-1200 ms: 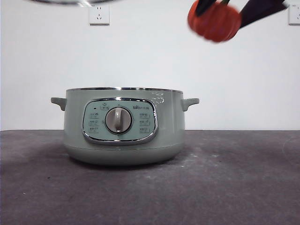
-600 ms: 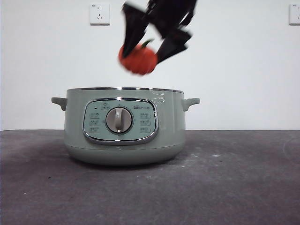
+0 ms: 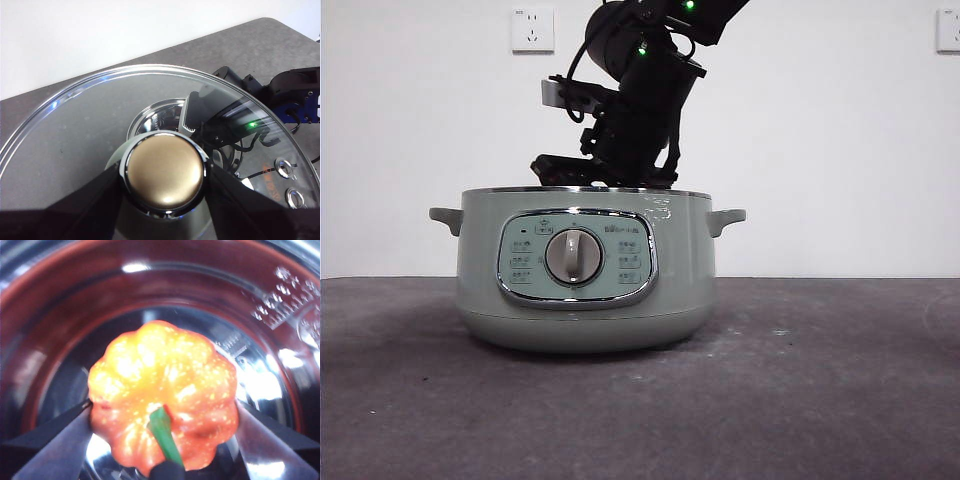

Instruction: Pick up the pumpkin,open the lid,put the pumpkin in the pot,close the lid

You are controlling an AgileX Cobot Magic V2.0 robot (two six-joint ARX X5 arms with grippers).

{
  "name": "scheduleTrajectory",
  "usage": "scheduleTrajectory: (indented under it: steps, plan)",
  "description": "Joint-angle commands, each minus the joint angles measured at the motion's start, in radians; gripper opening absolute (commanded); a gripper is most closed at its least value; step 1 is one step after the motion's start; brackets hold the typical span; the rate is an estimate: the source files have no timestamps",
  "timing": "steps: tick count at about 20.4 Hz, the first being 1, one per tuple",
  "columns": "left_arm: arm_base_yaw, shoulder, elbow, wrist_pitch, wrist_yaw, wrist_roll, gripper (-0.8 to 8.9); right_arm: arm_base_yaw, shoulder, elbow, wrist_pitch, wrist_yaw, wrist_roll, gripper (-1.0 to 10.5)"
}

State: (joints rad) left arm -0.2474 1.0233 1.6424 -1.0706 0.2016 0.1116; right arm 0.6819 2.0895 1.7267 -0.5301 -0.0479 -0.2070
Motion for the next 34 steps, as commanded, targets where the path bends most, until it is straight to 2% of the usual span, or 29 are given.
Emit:
scheduleTrajectory:
  steps: [1,3,4,8,10,14,17,19,21,27,34]
  plan:
    - [0.003,-0.013,0.014,0.043,0.016,-0.006,-0.12,0.002,0.024,0.0,-0.007,0.002,-0.006,0.6]
    - [-0.001,-0.013,0.014,0.039,0.017,-0.006,-0.12,0.002,0.024,0.0,-0.031,0.002,-0.002,3.9]
    - [-0.001,-0.013,0.014,0.033,0.017,-0.006,-0.12,0.002,0.024,0.0,-0.038,0.002,-0.001,4.4]
    - [-0.001,-0.013,0.014,0.022,0.043,-0.006,-0.13,0.002,0.024,0.0,-0.05,0.003,0.008,4.5]
    - [-0.001,-0.012,0.014,0.022,0.064,-0.006,-0.13,0.002,0.016,0.002,-0.05,0.007,0.008,6.0]
    - [-0.001,-0.011,0.014,0.028,0.064,-0.006,-0.12,0.0,-0.066,0.031,-0.058,0.008,0.016,6.0]
    - [-0.001,0.004,0.014,0.068,0.064,-0.006,-0.13,-0.011,-0.251,0.031,-0.131,0.142,0.068,6.0]
    - [-0.005,0.059,0.014,0.065,0.068,-0.001,-0.12,-0.04,-0.409,0.031,-0.211,0.222,0.146,6.0]
    - [-0.03,0.123,0.014,0.079,0.068,0.021,-0.12,-0.069,-0.548,0.031,-0.262,0.223,0.191,6.0]
    - [-0.101,0.322,0.014,0.213,0.068,0.026,-0.12,-0.078,-0.826,0.031,-0.348,0.203,0.191,6.0]
    - [-0.156,0.492,0.014,0.306,0.064,0.054,-0.09,-0.077,-0.931,0.031,-0.446,0.176,0.199,6.0]
